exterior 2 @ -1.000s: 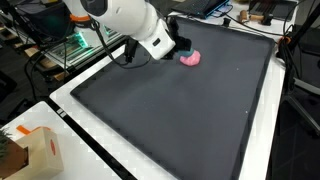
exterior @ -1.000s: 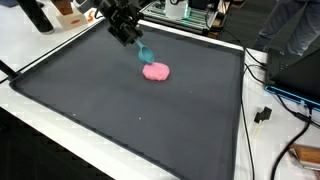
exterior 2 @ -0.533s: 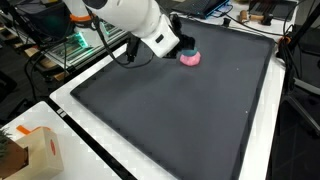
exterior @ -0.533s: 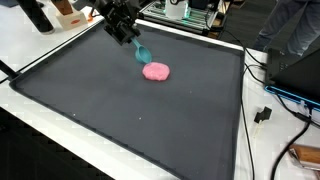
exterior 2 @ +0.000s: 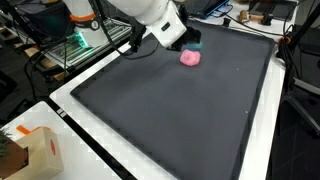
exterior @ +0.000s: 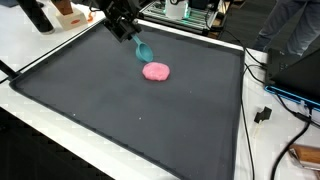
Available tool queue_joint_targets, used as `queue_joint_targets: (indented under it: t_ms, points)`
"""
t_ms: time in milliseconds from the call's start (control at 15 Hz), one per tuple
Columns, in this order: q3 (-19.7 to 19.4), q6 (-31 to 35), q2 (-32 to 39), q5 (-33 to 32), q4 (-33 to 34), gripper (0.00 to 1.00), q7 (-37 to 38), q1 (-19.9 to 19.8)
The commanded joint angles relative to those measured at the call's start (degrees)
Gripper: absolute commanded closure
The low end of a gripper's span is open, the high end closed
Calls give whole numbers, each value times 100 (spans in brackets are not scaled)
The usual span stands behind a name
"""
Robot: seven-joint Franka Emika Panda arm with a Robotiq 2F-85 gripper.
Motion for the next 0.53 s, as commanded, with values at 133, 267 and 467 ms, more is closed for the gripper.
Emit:
queue_joint_targets:
  t_ms: [133, 267, 467]
  points:
    - [184, 807, -672, -815, -310, 75, 1662, 376]
    - [304, 1246, -873, -1328, -410, 75, 2406, 547]
    - [526, 1775, -1164, -2355, -598, 75, 3700, 797]
